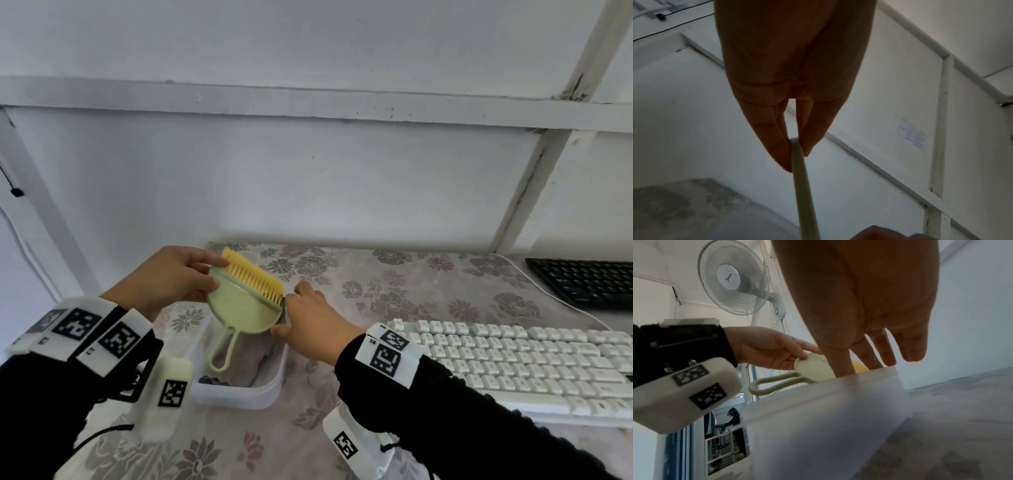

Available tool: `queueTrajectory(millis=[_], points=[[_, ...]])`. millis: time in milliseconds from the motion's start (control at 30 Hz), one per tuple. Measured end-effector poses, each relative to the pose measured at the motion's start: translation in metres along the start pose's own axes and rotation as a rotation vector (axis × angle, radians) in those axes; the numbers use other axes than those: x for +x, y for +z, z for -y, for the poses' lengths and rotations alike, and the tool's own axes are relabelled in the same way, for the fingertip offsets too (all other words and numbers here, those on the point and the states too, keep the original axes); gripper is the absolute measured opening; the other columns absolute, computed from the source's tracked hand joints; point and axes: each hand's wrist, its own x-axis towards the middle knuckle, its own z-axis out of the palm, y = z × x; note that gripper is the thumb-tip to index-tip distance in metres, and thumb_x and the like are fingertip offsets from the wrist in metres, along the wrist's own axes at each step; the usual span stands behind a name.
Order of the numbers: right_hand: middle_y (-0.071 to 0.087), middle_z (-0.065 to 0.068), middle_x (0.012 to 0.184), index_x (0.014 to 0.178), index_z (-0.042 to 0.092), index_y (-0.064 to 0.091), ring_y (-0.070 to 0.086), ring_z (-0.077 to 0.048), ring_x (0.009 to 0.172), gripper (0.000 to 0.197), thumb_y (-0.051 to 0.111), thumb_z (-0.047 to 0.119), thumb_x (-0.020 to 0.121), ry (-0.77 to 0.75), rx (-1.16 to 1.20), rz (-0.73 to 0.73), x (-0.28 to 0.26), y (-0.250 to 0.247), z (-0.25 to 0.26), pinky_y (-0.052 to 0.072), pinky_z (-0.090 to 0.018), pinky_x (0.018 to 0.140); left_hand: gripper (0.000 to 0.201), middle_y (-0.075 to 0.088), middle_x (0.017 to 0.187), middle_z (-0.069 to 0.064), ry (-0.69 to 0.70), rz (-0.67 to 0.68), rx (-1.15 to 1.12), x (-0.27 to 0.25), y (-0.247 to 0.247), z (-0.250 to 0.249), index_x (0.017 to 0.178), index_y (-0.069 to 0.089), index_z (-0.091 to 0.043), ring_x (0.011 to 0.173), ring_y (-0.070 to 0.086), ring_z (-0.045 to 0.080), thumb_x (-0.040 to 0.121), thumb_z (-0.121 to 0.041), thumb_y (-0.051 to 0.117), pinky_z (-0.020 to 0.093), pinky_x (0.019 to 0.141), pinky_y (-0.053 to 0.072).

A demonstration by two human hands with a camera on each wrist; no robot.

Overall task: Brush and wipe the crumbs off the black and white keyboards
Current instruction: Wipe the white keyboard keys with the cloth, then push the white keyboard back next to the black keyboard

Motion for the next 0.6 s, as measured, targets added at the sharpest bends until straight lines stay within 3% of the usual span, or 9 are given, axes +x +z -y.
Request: queueTrajectory(millis=[100, 233, 367, 533, 600], points=[[0.036, -0.018, 0.128, 0.127, 0.000, 0.041, 0.043, -0.035, 0.114, 0.048, 0.054, 0.032, 0.093, 0.001, 0.046, 0.016, -0.006, 0.004, -0.001, 0.039, -0.039, 0.094, 0.034, 0.064, 0.096, 0.022, -0.012, 0.030, 0.046, 0.004, 0.003, 0.011, 0.105, 0.065, -0.006, 0.075, 0.061, 0.024, 0.080, 0.016, 0.056, 0.019, 0.054, 0.056], [0.034, -0.018, 0.132, 0.137, 0.000, 0.030, 0.044, -0.035, 0.117, 0.061, 0.053, 0.037, 0.093, -0.003, 0.097, 0.056, -0.014, 0.010, 0.000, 0.040, -0.042, 0.099, 0.036, 0.060, 0.080, 0.010, -0.006, 0.030, 0.201, 0.007, 0.005, 0.021, 0.091, 0.067, -0.019, 0.067, 0.055, 0.019, 0.079, 0.014, 0.058, 0.026, 0.062, 0.047], [0.031, -0.015, 0.137, 0.142, 0.004, 0.022, 0.041, -0.033, 0.122, 0.068, 0.051, 0.041, 0.093, -0.007, 0.136, 0.085, -0.022, 0.011, 0.001, 0.039, -0.043, 0.102, 0.037, 0.062, 0.085, 0.007, -0.016, 0.026, 0.285, 0.009, 0.005, 0.030, 0.089, 0.066, -0.022, 0.070, 0.057, 0.021, 0.078, 0.012, 0.058, 0.029, 0.064, 0.047], [0.030, -0.013, 0.139, 0.144, 0.006, 0.021, 0.038, -0.033, 0.127, 0.069, 0.050, 0.043, 0.093, -0.021, 0.153, 0.116, -0.033, 0.007, -0.002, 0.036, -0.044, 0.106, 0.031, 0.061, 0.094, 0.006, -0.033, 0.040, 0.362, 0.007, 0.011, 0.029, 0.103, 0.064, -0.018, 0.077, 0.057, 0.019, 0.081, 0.005, 0.062, 0.027, 0.062, 0.045], [0.033, -0.012, 0.137, 0.142, 0.007, 0.026, 0.040, -0.031, 0.125, 0.065, 0.050, 0.044, 0.093, -0.022, 0.171, 0.113, -0.040, 0.003, -0.008, 0.037, -0.043, 0.105, 0.029, 0.061, 0.103, 0.007, -0.016, 0.023, 0.415, 0.004, 0.014, 0.023, 0.103, 0.063, -0.022, 0.082, 0.058, 0.020, 0.081, -0.004, 0.066, 0.030, 0.069, 0.047]])
